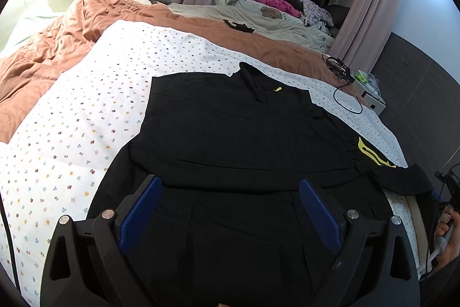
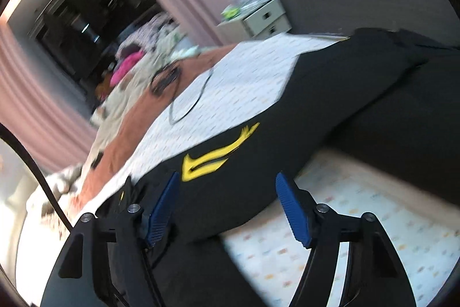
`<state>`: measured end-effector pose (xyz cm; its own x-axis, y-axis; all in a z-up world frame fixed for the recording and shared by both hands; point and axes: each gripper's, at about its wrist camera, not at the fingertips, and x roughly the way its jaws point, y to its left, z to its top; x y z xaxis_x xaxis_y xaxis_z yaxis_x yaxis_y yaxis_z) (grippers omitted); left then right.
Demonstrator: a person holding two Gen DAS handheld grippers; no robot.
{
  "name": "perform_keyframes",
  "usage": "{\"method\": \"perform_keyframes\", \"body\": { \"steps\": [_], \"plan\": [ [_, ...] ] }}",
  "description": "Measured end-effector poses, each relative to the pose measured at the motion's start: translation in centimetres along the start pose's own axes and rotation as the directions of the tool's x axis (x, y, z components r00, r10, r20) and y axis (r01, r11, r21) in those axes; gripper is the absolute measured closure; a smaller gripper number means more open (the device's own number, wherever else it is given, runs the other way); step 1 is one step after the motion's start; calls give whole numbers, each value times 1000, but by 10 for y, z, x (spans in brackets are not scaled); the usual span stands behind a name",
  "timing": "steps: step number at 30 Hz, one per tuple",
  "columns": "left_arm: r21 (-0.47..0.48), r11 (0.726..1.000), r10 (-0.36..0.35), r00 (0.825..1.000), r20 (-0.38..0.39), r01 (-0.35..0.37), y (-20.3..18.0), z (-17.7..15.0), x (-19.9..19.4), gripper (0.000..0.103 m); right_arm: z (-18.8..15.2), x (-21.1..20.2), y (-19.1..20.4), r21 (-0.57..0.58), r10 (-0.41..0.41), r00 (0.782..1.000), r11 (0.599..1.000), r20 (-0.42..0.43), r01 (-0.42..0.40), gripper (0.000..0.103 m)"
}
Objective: Fold large clothes
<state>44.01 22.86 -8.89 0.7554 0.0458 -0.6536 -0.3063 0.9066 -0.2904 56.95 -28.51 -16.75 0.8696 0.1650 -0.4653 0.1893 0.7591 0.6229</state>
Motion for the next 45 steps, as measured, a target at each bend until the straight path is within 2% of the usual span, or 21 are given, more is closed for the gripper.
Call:
{"method": "perform_keyframes", "body": {
  "steps": [3,8,11,16,20,23,24,25,27,28,29,34,35,40,45],
  "plan": [
    [-6,999,38,999,34,-38,0,0,-7,5,4,-7,-22,55,-43,999,998,32,42,35],
    [14,997,75,997,34,-75,5,-2,-5,5,9,-9,-45,133,-53,997,990,58,45,35],
    [31,995,91,995,29,-92,9,-6,-1,5,9,-8,-53,173,-29,998,985,57,19,45],
    [62,989,131,990,56,-134,11,-12,-4,5,16,-13,-72,215,-2,998,977,64,-12,46],
    [74,985,153,987,58,-157,15,-14,0,5,18,-11,-88,248,-12,998,969,57,-2,48],
    [75,984,160,986,50,-163,17,-14,3,5,25,-6,-102,304,-15,998,953,56,-3,60],
    [71,985,155,987,48,-158,18,-14,4,5,27,-4,-106,324,-12,998,946,64,-9,67],
    [66,986,149,988,49,-152,18,-13,4,5,29,-3,-109,338,-6,997,941,71,-18,81],
    [61,988,142,988,55,-145,18,-12,2,5,29,-2,-109,340,10,996,940,88,-40,94],
    [60,988,140,988,59,-144,17,-11,1,5,28,-5,-107,329,20,994,943,105,-53,100],
    [57,988,138,988,63,-141,18,-10,0,5,27,-10,-103,314,23,992,947,125,-62,101],
    [47,991,121,990,69,-124,16,-6,-6,5,26,-40,-57,195,136,971,965,198,-175,103],
    [46,992,114,991,71,-117,16,-4,-7,5,25,-47,-41,169,180,964,962,198,-215,103],
    [12,998,62,995,75,-63,18,3,-15,5,10,-69,17,84,288,943,949,168,-305,103],
    [-34,999,23,997,71,-21,28,8,-15,5,-7,-89,78,-8,353,928,935,121,-354,103]
  ]
}}
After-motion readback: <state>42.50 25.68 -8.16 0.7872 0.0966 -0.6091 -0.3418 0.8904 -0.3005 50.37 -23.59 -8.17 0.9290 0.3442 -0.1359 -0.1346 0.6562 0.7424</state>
